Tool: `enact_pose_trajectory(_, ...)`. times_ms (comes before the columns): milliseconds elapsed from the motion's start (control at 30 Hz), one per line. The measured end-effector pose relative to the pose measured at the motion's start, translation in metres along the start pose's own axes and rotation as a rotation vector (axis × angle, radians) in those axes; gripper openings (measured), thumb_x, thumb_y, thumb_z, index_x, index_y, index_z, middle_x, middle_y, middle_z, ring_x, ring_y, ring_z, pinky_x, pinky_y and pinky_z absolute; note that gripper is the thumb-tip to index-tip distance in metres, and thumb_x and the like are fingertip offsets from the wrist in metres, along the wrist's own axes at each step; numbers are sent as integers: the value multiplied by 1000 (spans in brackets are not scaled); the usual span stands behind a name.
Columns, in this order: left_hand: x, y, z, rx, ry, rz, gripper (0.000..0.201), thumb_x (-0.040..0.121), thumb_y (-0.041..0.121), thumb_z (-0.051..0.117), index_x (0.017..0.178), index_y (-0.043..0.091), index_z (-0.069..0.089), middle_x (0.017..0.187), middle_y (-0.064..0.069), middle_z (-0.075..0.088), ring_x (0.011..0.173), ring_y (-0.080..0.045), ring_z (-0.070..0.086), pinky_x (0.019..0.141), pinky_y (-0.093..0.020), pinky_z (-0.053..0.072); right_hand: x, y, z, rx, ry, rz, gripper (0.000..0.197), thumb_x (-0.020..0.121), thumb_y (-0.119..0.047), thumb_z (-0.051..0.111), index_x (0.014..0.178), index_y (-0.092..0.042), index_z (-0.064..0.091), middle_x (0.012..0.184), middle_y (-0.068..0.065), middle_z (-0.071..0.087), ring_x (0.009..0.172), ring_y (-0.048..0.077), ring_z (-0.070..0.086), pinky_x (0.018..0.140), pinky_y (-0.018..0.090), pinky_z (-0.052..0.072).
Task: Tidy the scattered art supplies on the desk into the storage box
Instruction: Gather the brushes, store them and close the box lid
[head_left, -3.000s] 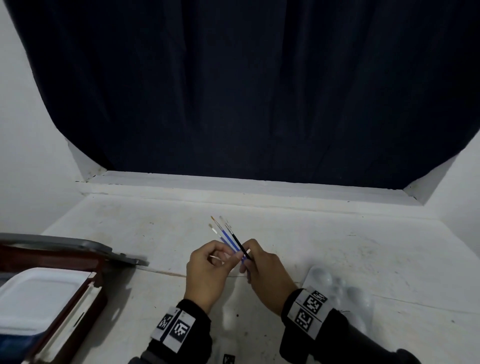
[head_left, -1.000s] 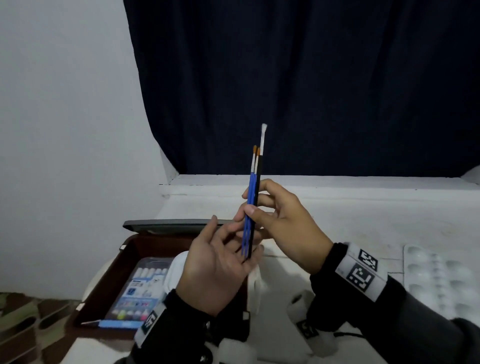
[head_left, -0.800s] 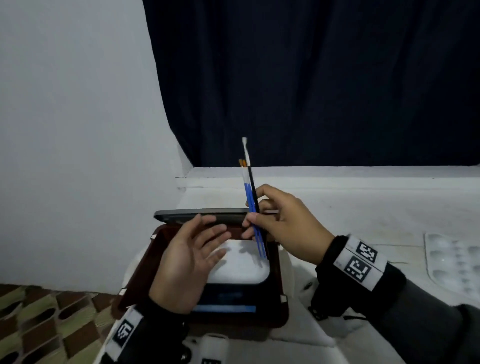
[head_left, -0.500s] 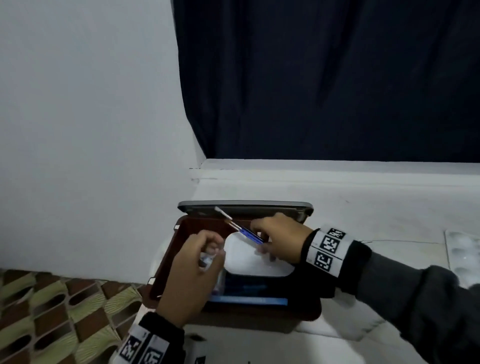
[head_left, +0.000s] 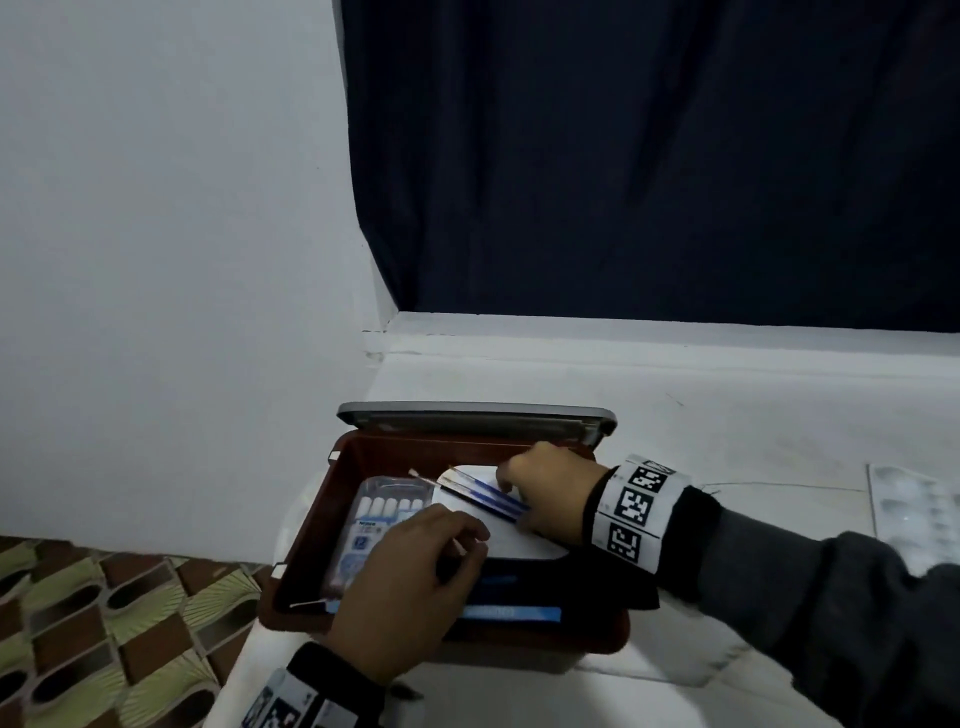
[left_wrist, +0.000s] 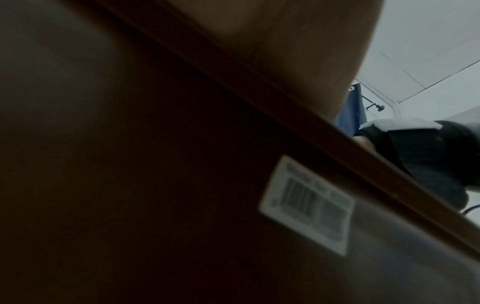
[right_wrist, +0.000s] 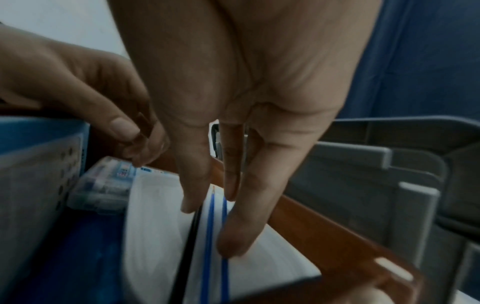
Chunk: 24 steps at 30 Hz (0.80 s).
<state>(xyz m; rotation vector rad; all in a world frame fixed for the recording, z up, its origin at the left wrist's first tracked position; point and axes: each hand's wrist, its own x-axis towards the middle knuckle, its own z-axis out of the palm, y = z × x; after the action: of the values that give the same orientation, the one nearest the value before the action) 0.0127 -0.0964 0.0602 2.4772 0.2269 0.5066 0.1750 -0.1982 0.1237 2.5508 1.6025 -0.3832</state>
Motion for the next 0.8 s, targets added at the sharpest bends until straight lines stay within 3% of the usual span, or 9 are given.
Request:
enact_pose_trajectory(133,11,18,19,103,-89,-21,18,95,46,51,104,37,63,98,19,61,94,-1,53,85,-25,47,-27,17,5,112,92,-73,39,90,-24,65,127,-14,56,125,11,55,114,27,54,94,36,47)
enact_pose_trajectory(267,18,34,36,300,-200,-94,58,83,68,17,107,38,61,105,19,57,106,-4,50,87,-34,34,-68,48,17,266,362,-135,23,91,-22,57,113,-17,61,110,4,58,101,23,56,86,34,46)
enact_pose_trajectory(333,20,42,42,348,-215,-138,66,80,71,9,113,41,58,106,20,52,111,-4,47,85,-35,27,-91,71,28,341,455,-101,17,90,-23,57,106,-20,63,103,-1,60,94,18,58,81,34,48)
enact_pose_trajectory(400,23,52,47,400,-230,-160,71,79,73,7,118,41,57,111,19,49,114,-6,45,89,-37,29,-112,100,45,377,480,-24,15,91,-26,58,105,-24,63,102,-5,60,91,13,59,78,31,49)
enact_pose_trajectory(533,29,74,56,402,-248,-229,34,98,59,32,117,41,54,121,18,48,121,-11,44,92,-37,28,-146,170,92,324,416,202,21,92,-30,57,112,-22,61,108,-1,58,98,18,59,82,32,48)
enact_pose_trajectory(600,31,83,61,398,-242,-255,26,100,55,33,115,42,50,121,17,50,121,-12,44,92,-38,28,-156,206,116,289,336,349,32,93,-35,56,121,-20,57,116,4,55,105,23,57,86,33,47)
enact_pose_trajectory(700,33,94,69,377,-201,-306,27,99,57,30,114,43,47,113,13,51,118,-15,47,93,-41,29,-169,258,145,212,200,543,50,94,-46,49,135,-18,44,128,9,49,118,29,50,95,37,46)
enact_pose_trajectory(800,29,95,77,379,-167,-306,42,94,65,21,122,44,46,113,11,51,117,-17,47,94,-42,32,-178,295,162,154,89,661,59,93,-57,42,135,-17,39,135,12,44,127,31,41,104,44,40)
